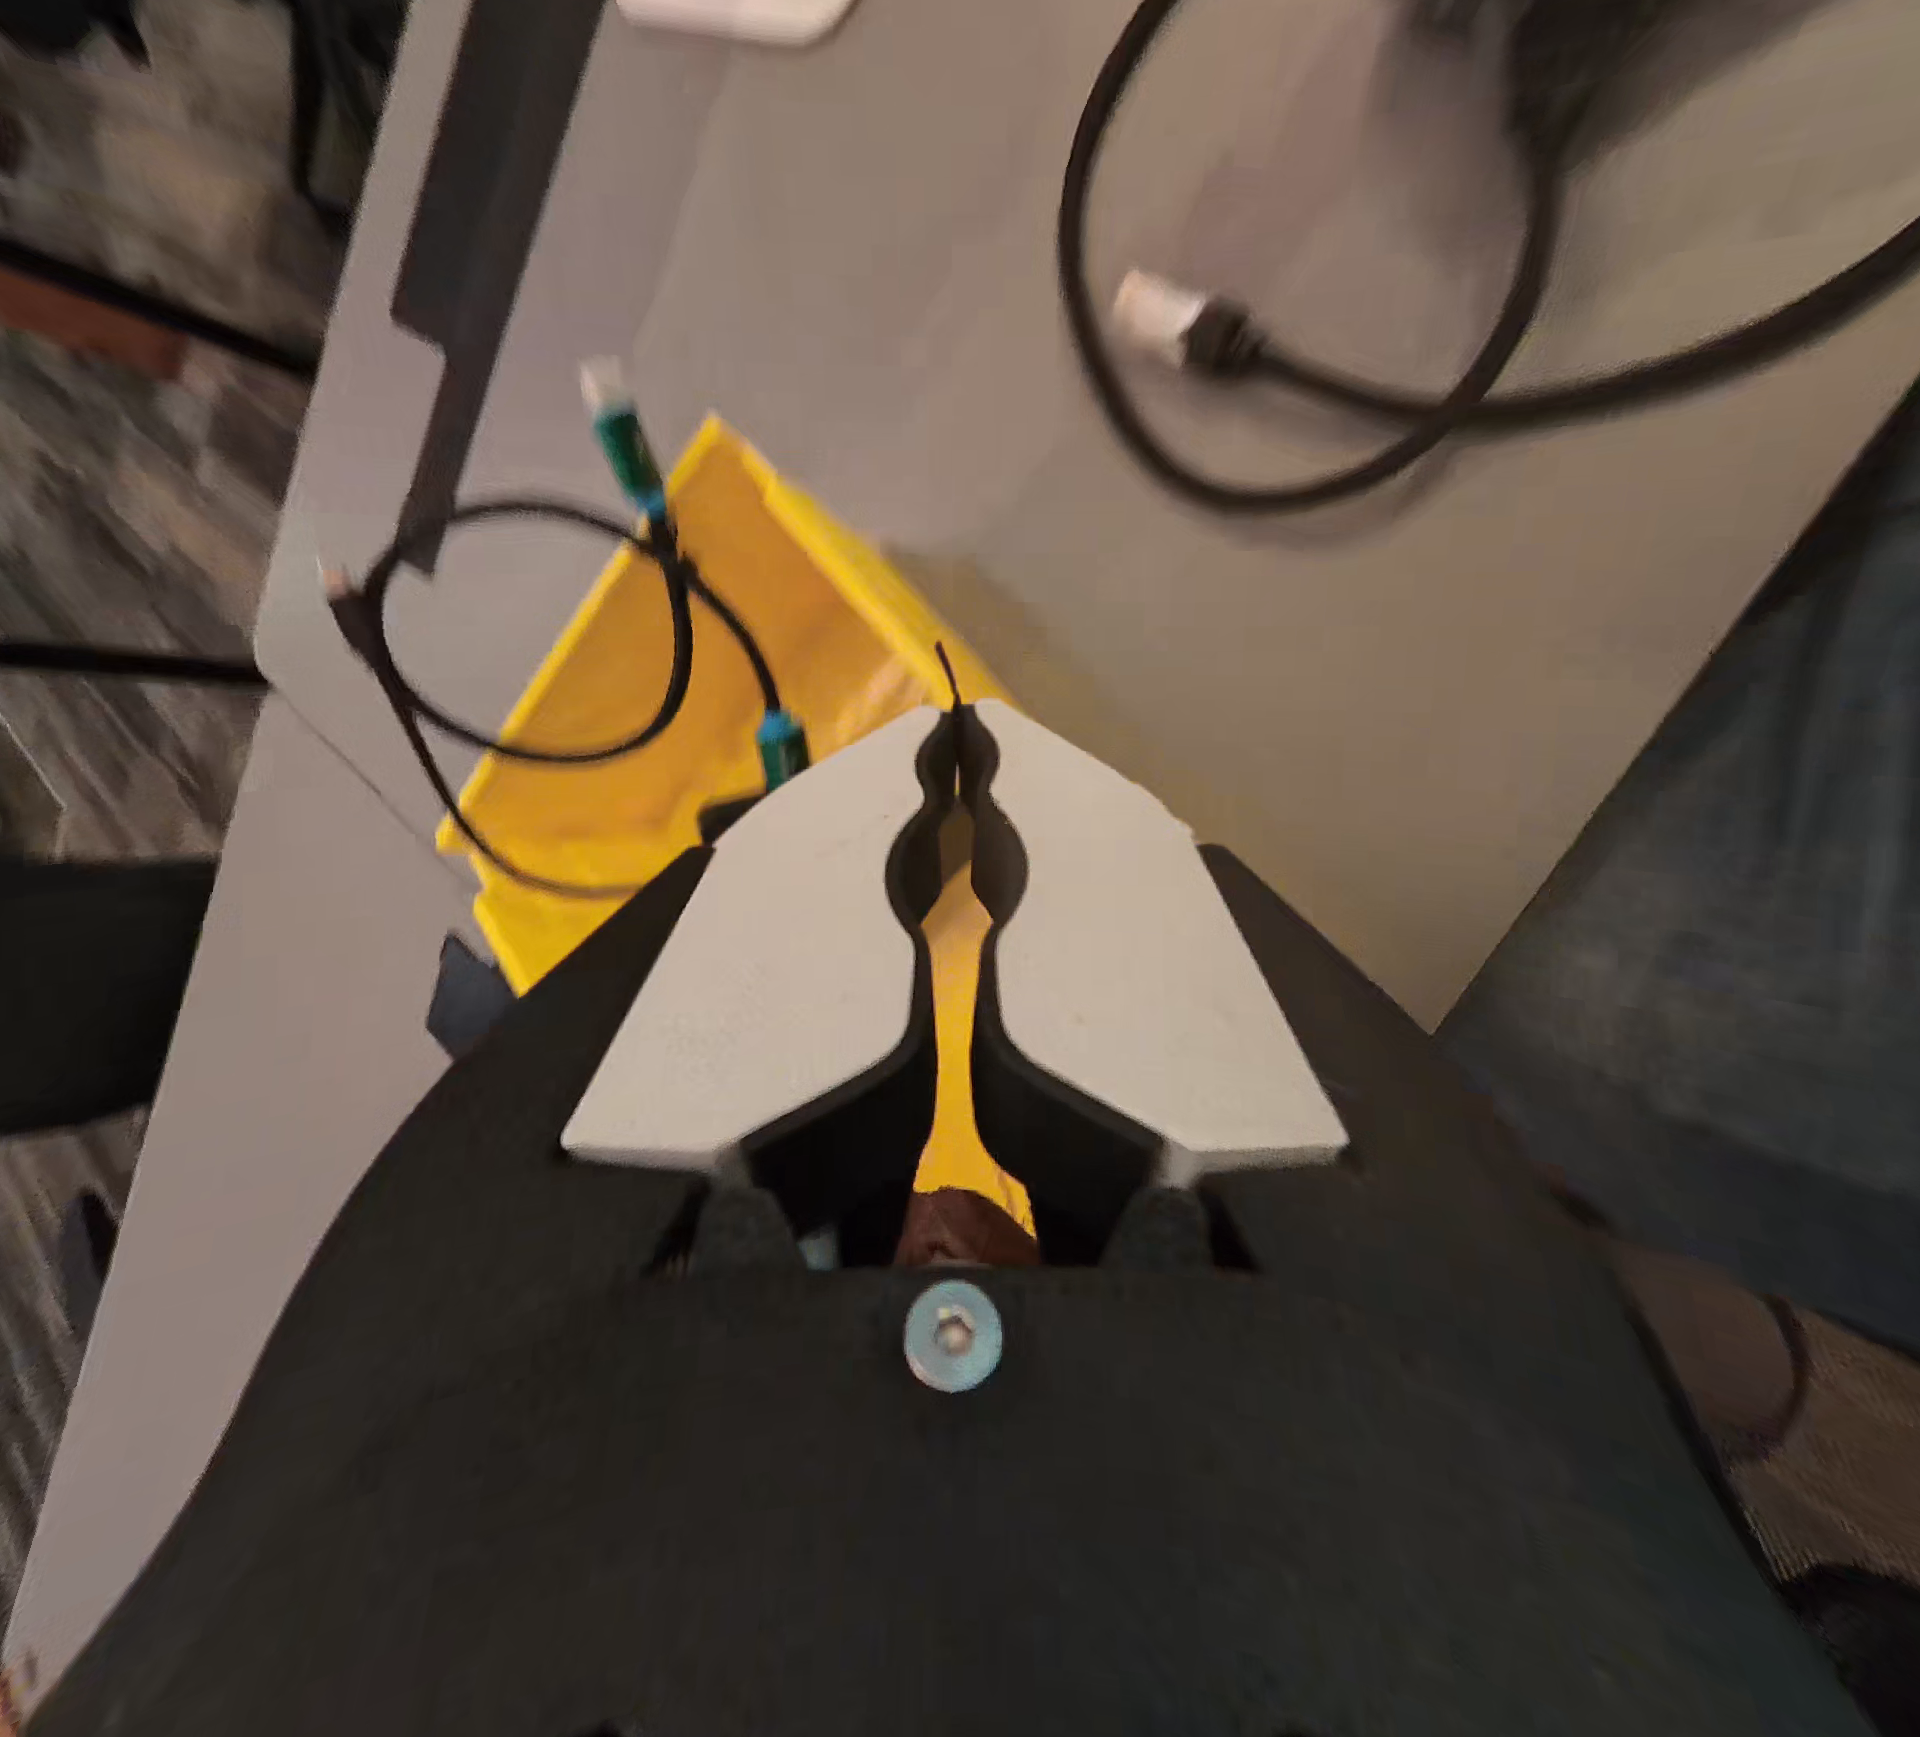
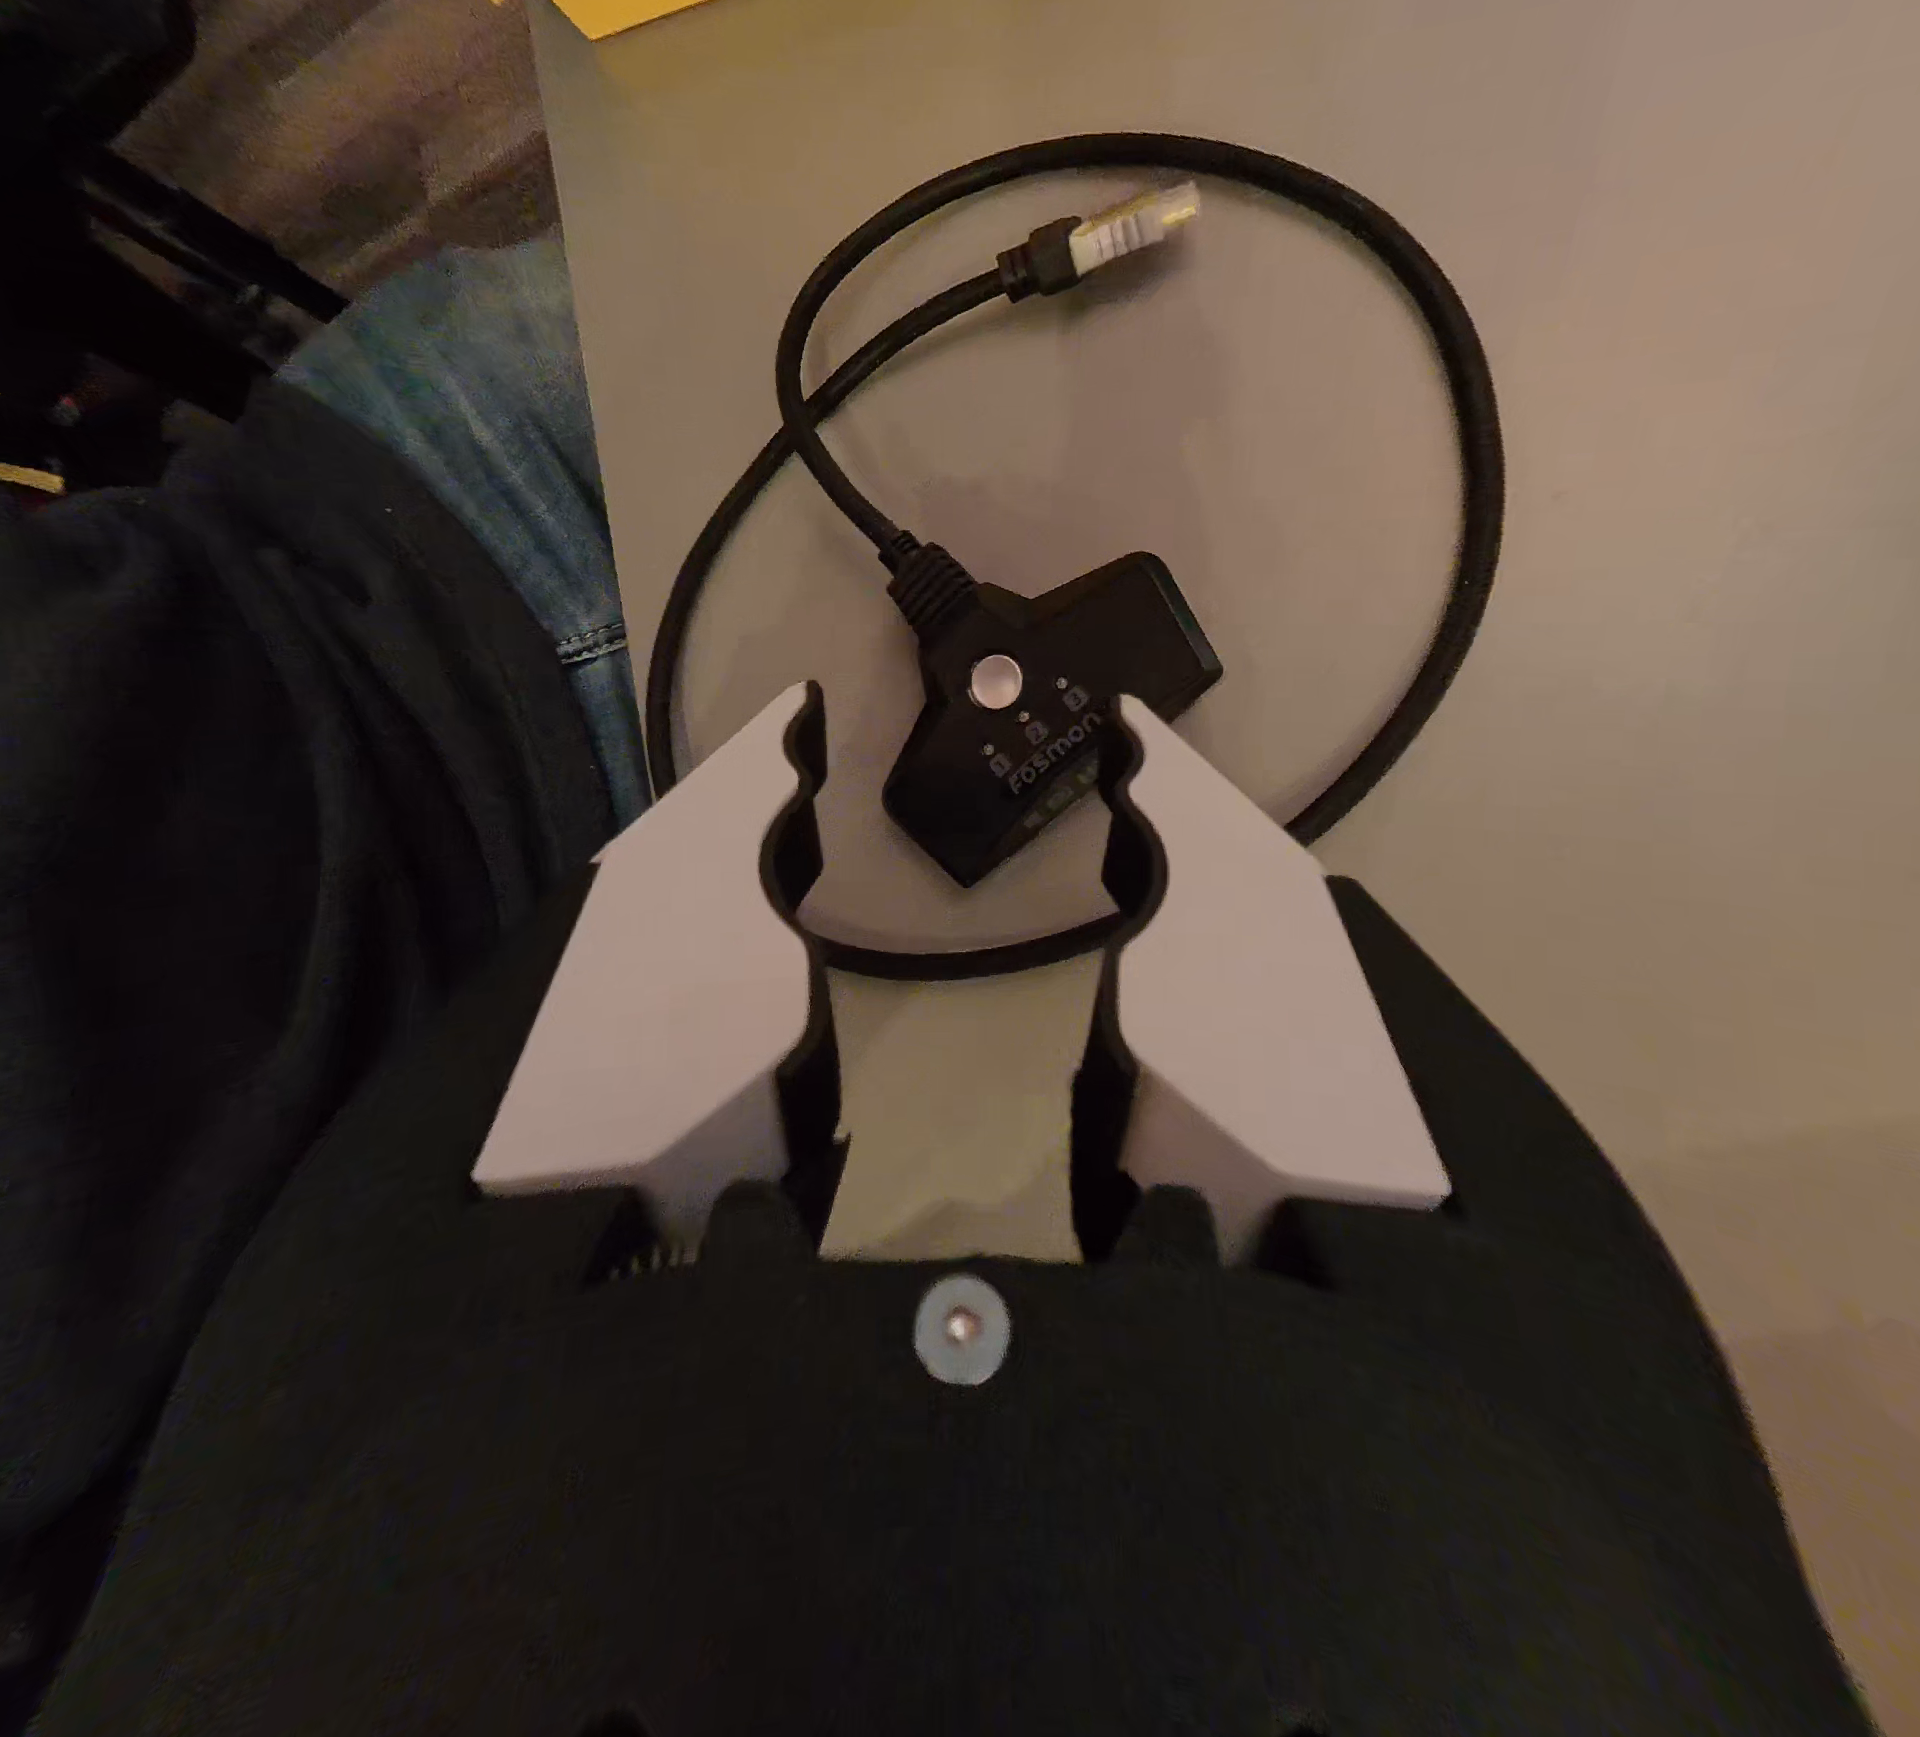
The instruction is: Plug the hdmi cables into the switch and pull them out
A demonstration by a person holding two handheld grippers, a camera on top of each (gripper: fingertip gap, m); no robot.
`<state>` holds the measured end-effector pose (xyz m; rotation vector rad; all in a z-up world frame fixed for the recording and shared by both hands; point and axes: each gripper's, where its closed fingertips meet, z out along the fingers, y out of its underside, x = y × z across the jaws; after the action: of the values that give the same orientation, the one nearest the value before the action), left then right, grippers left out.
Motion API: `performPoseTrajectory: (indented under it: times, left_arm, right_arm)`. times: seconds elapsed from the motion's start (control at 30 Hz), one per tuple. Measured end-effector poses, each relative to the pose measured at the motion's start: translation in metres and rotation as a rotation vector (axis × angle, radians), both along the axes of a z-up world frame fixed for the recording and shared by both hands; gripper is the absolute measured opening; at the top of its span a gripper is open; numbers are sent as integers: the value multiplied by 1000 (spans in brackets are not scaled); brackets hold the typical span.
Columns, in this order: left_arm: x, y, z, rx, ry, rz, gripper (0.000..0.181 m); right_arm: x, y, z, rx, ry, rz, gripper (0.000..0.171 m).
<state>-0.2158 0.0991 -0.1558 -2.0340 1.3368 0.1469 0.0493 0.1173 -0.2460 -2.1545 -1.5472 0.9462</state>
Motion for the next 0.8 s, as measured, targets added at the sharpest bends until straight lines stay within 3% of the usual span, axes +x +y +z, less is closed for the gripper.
performPoseTrajectory:
  times: [0.2, 0.3, 0.43, 0.8]
  left_arm:
    - [112, -11, -2, 44, -157, -140, 0]
    - [147, -8, -20, 7, -229, -147, 0]
    - [175, 4, -48, -103, -374, -132, 0]
    - [182, 56, -115, -312, -614, 115, 9]
  right_arm:
    - [-10, -34, -1, 34, -41, 129, 66]
    - [-14, -68, -10, 33, -90, 254, 61]
    - [-21, -79, -29, 80, -151, 291, 60]
    - [-50, -41, -40, 156, -164, 173, 66]
